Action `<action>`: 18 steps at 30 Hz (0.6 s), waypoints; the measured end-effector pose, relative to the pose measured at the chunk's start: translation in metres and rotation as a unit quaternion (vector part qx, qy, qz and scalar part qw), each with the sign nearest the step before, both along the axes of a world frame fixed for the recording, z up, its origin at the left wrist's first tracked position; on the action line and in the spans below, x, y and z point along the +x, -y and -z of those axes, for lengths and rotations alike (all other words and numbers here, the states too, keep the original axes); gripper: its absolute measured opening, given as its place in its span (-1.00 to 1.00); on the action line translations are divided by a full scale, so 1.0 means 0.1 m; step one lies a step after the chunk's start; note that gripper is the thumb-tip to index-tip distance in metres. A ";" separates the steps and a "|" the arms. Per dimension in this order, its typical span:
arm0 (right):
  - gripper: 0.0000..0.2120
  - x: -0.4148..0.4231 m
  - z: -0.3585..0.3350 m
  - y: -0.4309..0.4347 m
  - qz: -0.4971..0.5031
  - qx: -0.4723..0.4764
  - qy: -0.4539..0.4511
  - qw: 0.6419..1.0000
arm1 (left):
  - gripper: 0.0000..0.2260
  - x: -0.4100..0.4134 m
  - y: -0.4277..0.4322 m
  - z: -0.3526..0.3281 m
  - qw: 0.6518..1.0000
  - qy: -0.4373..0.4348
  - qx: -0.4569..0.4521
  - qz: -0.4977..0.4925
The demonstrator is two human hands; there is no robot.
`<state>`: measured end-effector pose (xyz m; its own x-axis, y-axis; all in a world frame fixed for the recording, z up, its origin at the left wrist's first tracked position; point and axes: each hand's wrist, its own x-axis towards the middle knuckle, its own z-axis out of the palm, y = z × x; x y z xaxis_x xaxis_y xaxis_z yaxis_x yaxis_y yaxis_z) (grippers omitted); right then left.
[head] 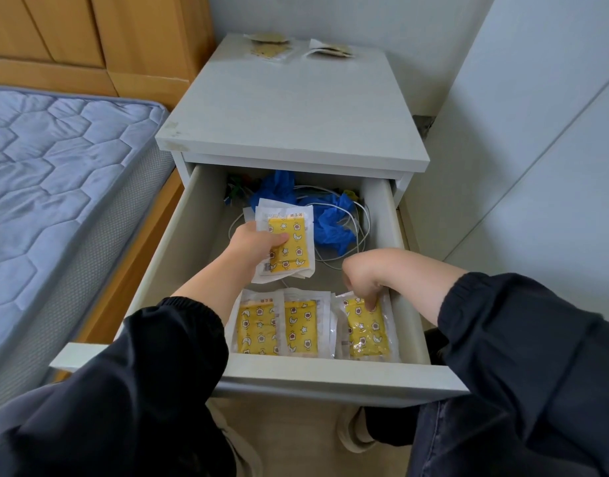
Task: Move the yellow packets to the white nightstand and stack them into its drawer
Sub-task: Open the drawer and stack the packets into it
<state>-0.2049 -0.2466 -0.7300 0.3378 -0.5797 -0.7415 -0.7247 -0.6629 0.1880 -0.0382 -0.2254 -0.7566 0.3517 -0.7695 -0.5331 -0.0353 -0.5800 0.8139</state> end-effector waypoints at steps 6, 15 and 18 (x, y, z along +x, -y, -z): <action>-0.71 -0.10 0.02 0.07 0.002 -0.001 0.036 0.999 | -0.54 0.01 0.02 0.04 1.000 0.013 0.011 0.015; -0.74 -0.05 0.13 -0.01 -0.004 0.019 0.006 1.000 | -0.57 0.03 0.03 0.13 0.994 0.061 0.038 0.083; -0.60 -0.05 0.04 -0.02 0.004 0.008 0.026 1.000 | -0.58 0.04 0.04 0.13 0.994 0.058 0.035 0.080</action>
<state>-0.2097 -0.2446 -0.7338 0.3712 -0.5708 -0.7324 -0.7387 -0.6595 0.1396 -0.0342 -0.2298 -0.7694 0.2903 -0.7830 -0.5501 -0.2232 -0.6144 0.7567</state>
